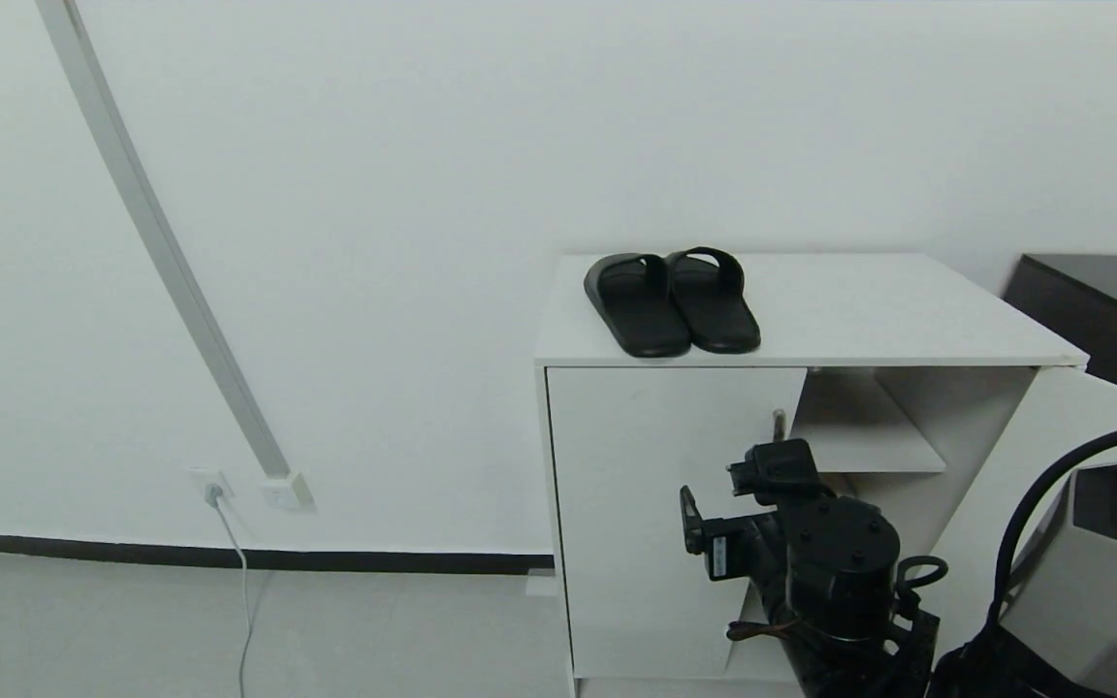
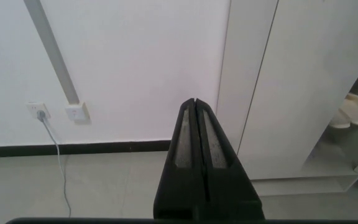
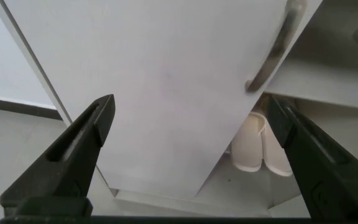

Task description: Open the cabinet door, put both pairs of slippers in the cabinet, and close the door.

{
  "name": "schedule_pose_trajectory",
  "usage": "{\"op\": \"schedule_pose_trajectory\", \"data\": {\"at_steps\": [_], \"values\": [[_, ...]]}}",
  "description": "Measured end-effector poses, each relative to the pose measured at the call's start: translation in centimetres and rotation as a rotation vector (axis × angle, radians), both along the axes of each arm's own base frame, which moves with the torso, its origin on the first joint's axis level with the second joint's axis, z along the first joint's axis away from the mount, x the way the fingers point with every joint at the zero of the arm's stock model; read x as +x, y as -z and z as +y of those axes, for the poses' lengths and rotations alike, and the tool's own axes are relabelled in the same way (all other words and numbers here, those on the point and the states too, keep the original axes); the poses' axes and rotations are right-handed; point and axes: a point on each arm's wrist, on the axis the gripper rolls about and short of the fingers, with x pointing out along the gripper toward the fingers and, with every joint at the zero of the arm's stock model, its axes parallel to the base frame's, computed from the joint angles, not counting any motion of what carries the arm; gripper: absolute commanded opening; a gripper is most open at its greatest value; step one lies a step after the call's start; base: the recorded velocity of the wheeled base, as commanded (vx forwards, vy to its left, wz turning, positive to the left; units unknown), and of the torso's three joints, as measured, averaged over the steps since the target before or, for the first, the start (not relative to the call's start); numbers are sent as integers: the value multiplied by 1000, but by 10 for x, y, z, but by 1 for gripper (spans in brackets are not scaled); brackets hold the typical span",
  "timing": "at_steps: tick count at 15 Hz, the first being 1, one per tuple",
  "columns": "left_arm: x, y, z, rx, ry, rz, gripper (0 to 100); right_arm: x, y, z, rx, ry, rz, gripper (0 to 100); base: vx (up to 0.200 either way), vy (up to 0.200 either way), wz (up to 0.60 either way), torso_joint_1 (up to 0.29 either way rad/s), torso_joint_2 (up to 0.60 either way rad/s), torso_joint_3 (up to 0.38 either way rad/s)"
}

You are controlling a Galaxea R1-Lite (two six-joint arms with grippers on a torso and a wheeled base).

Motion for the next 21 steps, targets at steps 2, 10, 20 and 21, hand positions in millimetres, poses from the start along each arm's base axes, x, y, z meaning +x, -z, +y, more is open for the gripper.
{"op": "schedule_pose_trajectory", "data": {"at_steps": [2,10,20,21], "values": [[0,0,0,0,0,0,0,0,0,0,3,0,-3,100,0,0,0,215,-525,-315],[0,0,0,0,0,0,0,0,0,0,4,-1,-3,100,0,0,0,250,-577,-332],[0,0,0,1,-1,0,0,20,-1,-4,5,-65,-75,100,0,0,0,70,-153,-84],[0,0,0,2,0,0,0,28,-2,-4,-5,-50,-64,100,0,0,0,0,0,0]]}}
